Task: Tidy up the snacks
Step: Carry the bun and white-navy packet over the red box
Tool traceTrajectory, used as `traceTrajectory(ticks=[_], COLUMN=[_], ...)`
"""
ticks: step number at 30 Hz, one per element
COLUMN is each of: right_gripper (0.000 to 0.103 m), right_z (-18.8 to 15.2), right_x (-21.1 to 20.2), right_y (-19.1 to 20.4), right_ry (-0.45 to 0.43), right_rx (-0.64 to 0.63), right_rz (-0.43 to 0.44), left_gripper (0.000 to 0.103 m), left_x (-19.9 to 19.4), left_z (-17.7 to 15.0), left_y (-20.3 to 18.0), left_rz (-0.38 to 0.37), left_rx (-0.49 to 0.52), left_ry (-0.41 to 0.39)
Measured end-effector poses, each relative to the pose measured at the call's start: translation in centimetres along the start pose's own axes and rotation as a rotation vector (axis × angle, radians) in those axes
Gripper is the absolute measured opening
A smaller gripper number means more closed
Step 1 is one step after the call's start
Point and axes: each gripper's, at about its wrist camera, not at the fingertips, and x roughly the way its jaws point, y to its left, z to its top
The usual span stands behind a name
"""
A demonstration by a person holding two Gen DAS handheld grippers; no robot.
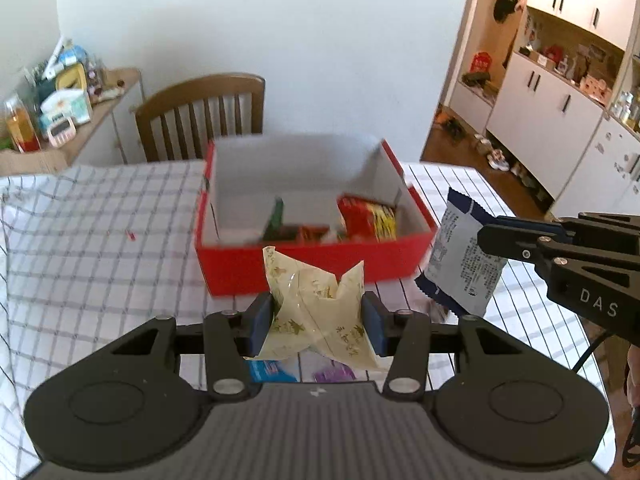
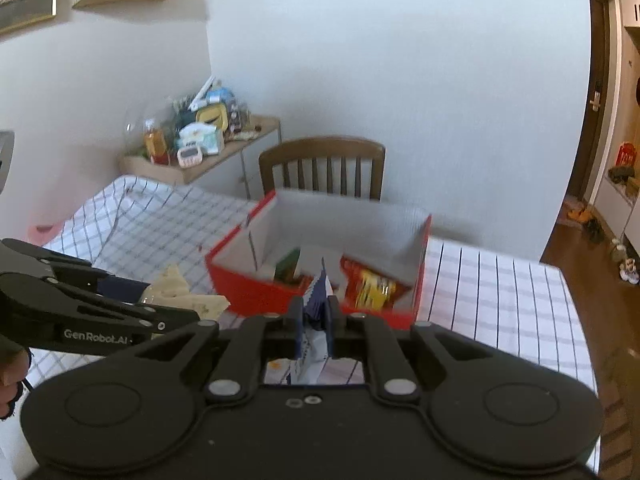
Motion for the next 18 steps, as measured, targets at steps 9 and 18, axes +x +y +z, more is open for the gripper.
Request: traceTrajectory(ticks=[9,18], right_gripper=[0.01,0.01], right_z=[4.6,6.3], right_x=[3.2,8.2], right_y=[-0.7,-1.3], right_ry=[-0.044,-0.022], right_rx=[-0.029,-0.018], right_rz=[-0.005,-0.005], left_gripper=[0.048,0.048], left_x=[1.9,6.3], left_z=[5.5,8.0], left_y=[1.5,2.8], left_rz=[0.078,0.117], left_rx=[0.02,0.017], left_ry=[-0.024,0.007])
